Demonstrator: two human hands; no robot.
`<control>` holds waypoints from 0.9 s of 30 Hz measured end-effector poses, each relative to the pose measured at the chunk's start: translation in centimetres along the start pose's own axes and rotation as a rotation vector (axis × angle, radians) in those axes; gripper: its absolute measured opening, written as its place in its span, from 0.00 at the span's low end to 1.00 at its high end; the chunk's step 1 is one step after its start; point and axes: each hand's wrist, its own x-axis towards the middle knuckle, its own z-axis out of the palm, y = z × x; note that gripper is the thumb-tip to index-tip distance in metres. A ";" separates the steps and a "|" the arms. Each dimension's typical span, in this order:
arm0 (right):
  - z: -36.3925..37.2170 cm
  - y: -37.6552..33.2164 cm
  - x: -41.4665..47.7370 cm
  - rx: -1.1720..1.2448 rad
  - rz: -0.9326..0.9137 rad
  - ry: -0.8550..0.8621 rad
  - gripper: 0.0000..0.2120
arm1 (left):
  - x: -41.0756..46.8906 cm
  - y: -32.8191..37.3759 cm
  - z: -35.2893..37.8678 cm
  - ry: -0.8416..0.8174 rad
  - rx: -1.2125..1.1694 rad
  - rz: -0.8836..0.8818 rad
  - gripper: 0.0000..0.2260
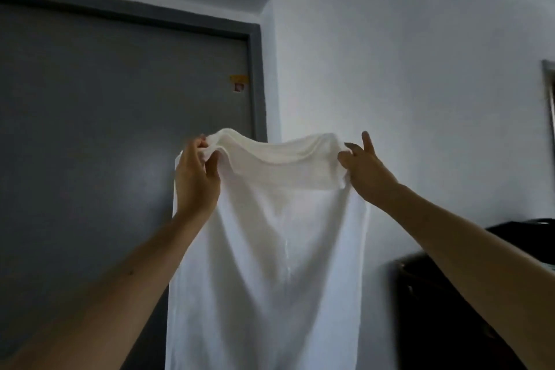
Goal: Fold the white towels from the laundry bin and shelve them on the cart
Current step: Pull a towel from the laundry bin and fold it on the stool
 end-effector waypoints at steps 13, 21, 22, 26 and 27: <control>-11.3 25.4 -10.8 -0.120 0.275 0.078 0.10 | -9.9 16.5 19.4 -0.177 -0.246 -0.260 0.09; -5.6 36.0 -13.5 0.024 0.360 0.107 0.12 | -13.0 15.0 30.1 -0.182 -0.222 -0.348 0.12; -4.2 37.0 -13.6 0.055 0.372 0.103 0.12 | -13.0 14.5 31.3 -0.182 -0.220 -0.347 0.12; 1.4 40.1 -13.6 0.138 0.444 0.008 0.10 | -13.7 12.9 35.0 -0.189 -0.192 -0.344 0.09; 2.7 40.6 -13.6 0.155 0.463 -0.020 0.05 | -13.9 12.6 35.7 -0.188 -0.194 -0.352 0.07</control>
